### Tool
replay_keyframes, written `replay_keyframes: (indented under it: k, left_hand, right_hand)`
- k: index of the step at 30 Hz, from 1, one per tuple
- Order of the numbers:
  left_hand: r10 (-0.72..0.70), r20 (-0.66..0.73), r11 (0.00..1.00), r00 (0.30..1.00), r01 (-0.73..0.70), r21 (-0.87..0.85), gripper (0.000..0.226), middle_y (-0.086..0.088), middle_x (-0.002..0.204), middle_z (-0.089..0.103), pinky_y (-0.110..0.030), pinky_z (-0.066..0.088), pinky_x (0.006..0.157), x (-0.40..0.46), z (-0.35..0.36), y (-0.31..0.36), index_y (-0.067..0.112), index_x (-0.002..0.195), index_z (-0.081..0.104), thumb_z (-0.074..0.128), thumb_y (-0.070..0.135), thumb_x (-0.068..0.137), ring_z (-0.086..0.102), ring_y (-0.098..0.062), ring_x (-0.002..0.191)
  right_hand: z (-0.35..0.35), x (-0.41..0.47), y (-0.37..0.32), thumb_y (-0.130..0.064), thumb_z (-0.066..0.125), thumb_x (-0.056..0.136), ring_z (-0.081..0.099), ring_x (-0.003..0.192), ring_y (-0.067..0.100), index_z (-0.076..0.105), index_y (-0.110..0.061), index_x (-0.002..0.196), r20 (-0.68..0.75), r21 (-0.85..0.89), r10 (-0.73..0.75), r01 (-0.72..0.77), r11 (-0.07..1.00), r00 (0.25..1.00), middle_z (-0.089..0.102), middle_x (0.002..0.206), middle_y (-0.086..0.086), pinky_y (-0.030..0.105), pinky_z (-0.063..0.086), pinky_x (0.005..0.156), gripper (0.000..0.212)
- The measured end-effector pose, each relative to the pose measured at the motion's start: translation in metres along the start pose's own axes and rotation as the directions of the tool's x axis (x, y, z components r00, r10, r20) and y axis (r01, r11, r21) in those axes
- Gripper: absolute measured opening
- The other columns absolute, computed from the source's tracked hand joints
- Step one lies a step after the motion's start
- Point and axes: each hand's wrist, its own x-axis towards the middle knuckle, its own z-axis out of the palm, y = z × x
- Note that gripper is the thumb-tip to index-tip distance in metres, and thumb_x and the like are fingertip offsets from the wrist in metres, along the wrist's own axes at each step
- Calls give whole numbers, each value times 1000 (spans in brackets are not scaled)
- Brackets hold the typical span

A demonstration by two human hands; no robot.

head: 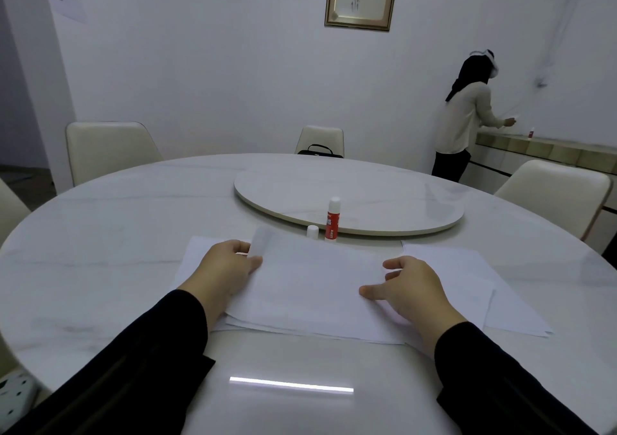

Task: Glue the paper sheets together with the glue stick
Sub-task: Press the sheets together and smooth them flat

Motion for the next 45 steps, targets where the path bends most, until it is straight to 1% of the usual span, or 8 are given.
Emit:
replay_keyframes:
  k: [3, 6, 10, 18, 25, 36, 41, 45]
  left_hand:
    - [-44, 37, 990, 998, 49, -131, 11, -19, 96, 67, -47, 54, 79, -1, -2, 1, 3, 100, 61, 57, 2, 90, 66, -34, 81]
    - [-45, 58, 978, 997, 56, -200, 18, -22, 100, 66, -42, 54, 74, -1, -2, 1, -2, 107, 59, 55, -3, 89, 65, -32, 79]
    - [-26, 32, 987, 999, 31, -158, 11, -20, 99, 68, -46, 54, 80, -2, 0, 0, 2, 96, 61, 57, -4, 88, 66, -34, 84]
    - [-2, 12, 998, 1000, 3, -62, 13, -17, 99, 70, -55, 52, 87, -2, 0, -1, 10, 91, 61, 62, -2, 85, 67, -37, 93]
    - [41, -10, 999, 999, -41, 31, 19, -10, 96, 70, -36, 55, 74, -2, 1, -3, 10, 99, 62, 65, 0, 83, 68, -29, 86]
    - [57, -4, 995, 998, -57, 84, 21, -7, 91, 69, -26, 48, 56, -2, 1, -3, 11, 99, 62, 66, 0, 82, 66, -22, 76]
    - [46, -6, 998, 999, -46, 38, 15, -11, 96, 70, -36, 55, 74, -1, 0, -3, 10, 97, 63, 64, 2, 85, 68, -29, 88]
    - [28, -13, 999, 1000, -28, -25, 9, -12, 97, 70, -32, 54, 68, 0, -1, -4, 11, 91, 64, 61, 3, 87, 68, -30, 88]
  right_hand:
    - [1, 2, 1, -32, 75, 75, 56, 89, 19, 60, -13, 105, -40, 27, -1, 2, 1000, 999, 59, 99, -1, 27, 41, 74, 39]
    - [0, 4, 2, -28, 69, 82, 55, 65, 18, 66, -11, 80, -71, 125, -4, 13, 992, 997, 64, 75, 0, 25, 40, 59, 17]
    - [-1, 5, 4, -23, 69, 82, 52, 58, 18, 66, -14, 69, -95, 150, 1, 13, 989, 995, 60, 64, -1, 28, 41, 62, 16]
    - [0, 5, 4, -21, 69, 82, 60, 73, 23, 68, -13, 74, -98, 122, 3, 9, 992, 995, 66, 76, 1, 36, 53, 73, 12]
    - [2, 5, 6, -18, 69, 82, 62, 85, 23, 64, -18, 73, -105, 129, 5, 8, 992, 995, 66, 86, -2, 42, 55, 83, 10]
    - [3, 8, 9, -16, 70, 82, 62, 95, 25, 69, -12, 90, -113, 95, 3, 8, 995, 994, 67, 96, 2, 43, 53, 89, 9]
    - [3, 8, 8, -17, 70, 82, 63, 94, 26, 70, -11, 86, -114, 120, 14, 0, 993, 993, 69, 95, 3, 44, 54, 87, 7]
    - [1, 8, 7, -16, 69, 82, 64, 89, 27, 68, -16, 77, -96, 169, 32, -16, 986, 995, 69, 91, 4, 44, 55, 85, 5]
